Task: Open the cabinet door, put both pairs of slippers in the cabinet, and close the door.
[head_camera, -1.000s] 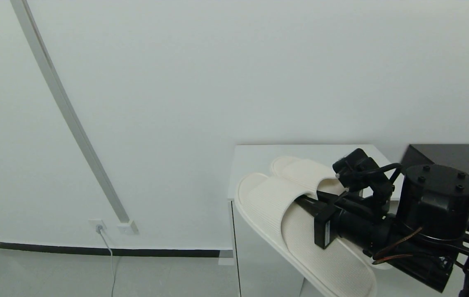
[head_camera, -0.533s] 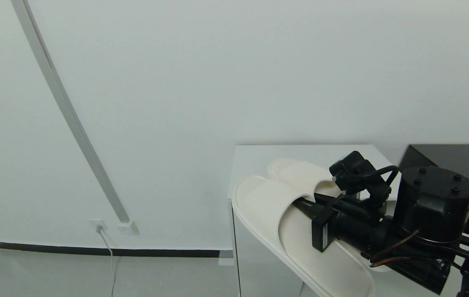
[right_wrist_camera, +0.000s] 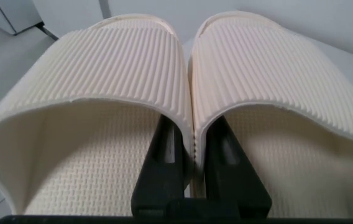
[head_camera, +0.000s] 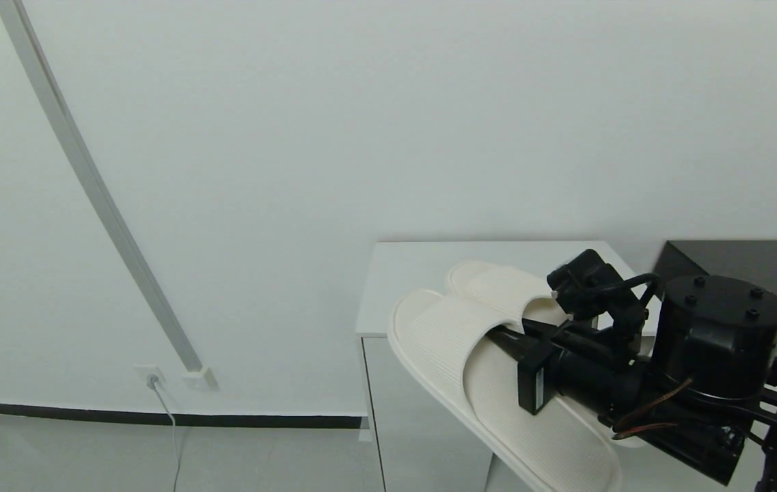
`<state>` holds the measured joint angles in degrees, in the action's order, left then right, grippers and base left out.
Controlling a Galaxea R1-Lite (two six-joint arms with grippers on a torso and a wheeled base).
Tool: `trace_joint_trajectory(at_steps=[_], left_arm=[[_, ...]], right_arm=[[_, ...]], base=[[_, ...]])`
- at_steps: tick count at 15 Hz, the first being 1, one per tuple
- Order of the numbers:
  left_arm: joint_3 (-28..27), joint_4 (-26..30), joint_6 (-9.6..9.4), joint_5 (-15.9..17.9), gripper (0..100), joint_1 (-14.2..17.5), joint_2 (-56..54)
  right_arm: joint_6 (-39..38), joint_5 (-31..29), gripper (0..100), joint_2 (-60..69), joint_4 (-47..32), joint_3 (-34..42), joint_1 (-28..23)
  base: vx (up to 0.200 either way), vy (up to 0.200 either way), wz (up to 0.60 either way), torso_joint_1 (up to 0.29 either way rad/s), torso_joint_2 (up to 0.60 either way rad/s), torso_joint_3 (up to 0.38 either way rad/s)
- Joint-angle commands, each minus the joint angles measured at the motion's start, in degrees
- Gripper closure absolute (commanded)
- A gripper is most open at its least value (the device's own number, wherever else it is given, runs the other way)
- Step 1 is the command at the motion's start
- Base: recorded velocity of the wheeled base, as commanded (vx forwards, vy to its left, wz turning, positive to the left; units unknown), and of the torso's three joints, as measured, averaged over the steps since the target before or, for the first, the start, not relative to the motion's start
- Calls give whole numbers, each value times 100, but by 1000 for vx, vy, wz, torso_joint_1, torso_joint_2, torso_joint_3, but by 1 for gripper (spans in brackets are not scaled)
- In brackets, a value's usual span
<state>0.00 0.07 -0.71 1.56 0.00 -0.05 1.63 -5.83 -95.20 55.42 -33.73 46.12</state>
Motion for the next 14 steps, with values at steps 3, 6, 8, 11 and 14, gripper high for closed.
trace_joint_trajectory(at_steps=[3, 6, 8, 11, 14], left_arm=[[0, 1, 0, 2, 100, 0, 5], [0, 1, 0, 2, 100, 9, 5], [0, 1, 0, 2, 100, 0, 5], [0, 1, 0, 2, 100, 9, 5], [0, 1, 0, 2, 100, 0, 5]], right_arm=[[4, 3, 100, -25, -5, 7, 3], [-5, 11, 100, -25, -5, 7, 3], [-14, 11, 100, -25, -5, 7, -6], [-14, 11, 100, -25, -5, 7, 3], [-23, 3, 100, -34, -22, 16, -6]], base=[[0, -200, 0, -1, -4, 4], [0, -200, 0, 2, 1, 2], [0, -200, 0, -2, 2, 2], [0, -200, 0, 4, 2, 4], [0, -200, 0, 2, 4, -2]])
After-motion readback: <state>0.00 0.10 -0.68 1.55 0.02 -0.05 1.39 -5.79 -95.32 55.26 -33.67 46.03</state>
